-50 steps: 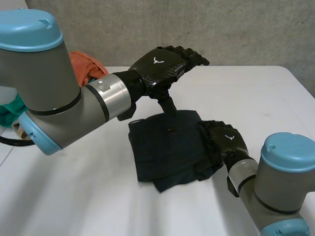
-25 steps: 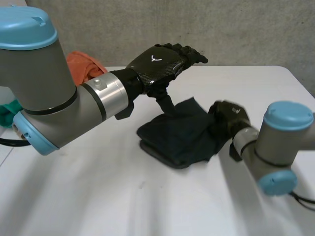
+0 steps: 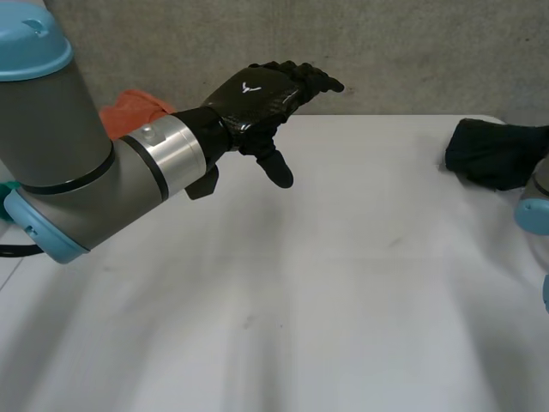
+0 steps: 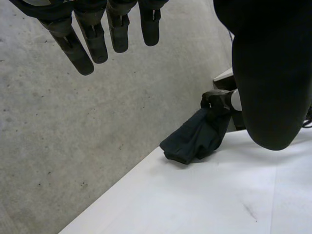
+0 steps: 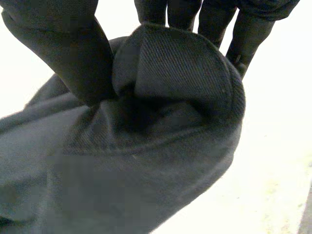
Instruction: Fold the laundry.
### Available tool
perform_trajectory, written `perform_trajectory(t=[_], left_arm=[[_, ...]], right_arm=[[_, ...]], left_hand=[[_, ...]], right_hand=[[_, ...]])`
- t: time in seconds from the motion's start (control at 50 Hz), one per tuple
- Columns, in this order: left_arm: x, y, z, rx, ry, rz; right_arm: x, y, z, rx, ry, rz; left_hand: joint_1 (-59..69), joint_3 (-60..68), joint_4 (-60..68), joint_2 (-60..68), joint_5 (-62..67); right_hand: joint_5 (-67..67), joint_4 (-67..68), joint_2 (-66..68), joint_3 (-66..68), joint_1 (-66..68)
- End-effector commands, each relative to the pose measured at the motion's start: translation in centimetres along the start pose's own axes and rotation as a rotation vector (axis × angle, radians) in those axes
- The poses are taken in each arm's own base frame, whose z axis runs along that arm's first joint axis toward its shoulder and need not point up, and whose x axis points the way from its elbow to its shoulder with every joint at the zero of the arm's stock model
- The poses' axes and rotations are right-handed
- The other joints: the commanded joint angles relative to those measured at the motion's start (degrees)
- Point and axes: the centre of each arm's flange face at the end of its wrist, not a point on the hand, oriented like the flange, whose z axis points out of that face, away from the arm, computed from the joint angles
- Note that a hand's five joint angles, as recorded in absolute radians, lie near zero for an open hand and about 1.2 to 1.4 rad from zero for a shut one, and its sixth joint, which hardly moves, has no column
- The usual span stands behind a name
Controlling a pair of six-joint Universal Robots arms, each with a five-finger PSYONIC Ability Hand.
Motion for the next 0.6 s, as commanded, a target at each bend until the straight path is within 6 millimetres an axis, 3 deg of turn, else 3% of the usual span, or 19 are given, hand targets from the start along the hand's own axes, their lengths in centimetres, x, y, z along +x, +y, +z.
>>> perform_trajectory(t=[0.02,0.16,0.3,0.36,0.5,0.6], left_arm=[[-0.2,0.2,0.1,0.0,-0.003,-0.018],[0.1,0.2,0.1,-0.002,0.003,-0.019],[-0.1,0.1,0.0,-0.001,0.001,-0.02],[-0.2,0.1,0.0,0.0,-0.002,-0.019],[-0.2,0.0,-0.1,0.001,-0.002,-0.019],[-0.1,0.0,-0.1,0.003,0.001,-0.019]], right_arm=[[1.5,1.1,0.7,-0.008,-0.006,-0.005],[1.8,1.9,0.5,-0.07,-0.039,-0.013],[5.2,0.6,1.8,-0.083,0.027,-0.035],[6.1,0.0,2.4,-0.075,0.018,-0.062],[7.7,-0.8,3.3,-0.047,0.042,-0.113],[7.2,-0.9,3.2,-0.04,0.024,-0.186]], left_hand=[[-0.84,-2.09,-1.6,-1.71,-2.83],[-0.84,-2.09,-1.6,-1.71,-2.83],[-0.84,-2.09,-1.6,-1.71,-2.83],[-0.84,-2.09,-1.6,-1.71,-2.83],[-0.84,-2.09,-1.6,-1.71,-2.83],[-0.84,-2.09,-1.6,-1.71,-2.83]], right_hand=[[16.16,10.45,13.8,11.56,17.55],[16.16,10.45,13.8,11.56,17.55],[13.8,8.09,11.45,9.2,15.2],[-53.84,-59.55,-56.2,-58.44,-52.45],[-53.84,-59.55,-56.2,-58.44,-52.45],[-53.84,-59.55,-56.2,-58.44,-52.45]])
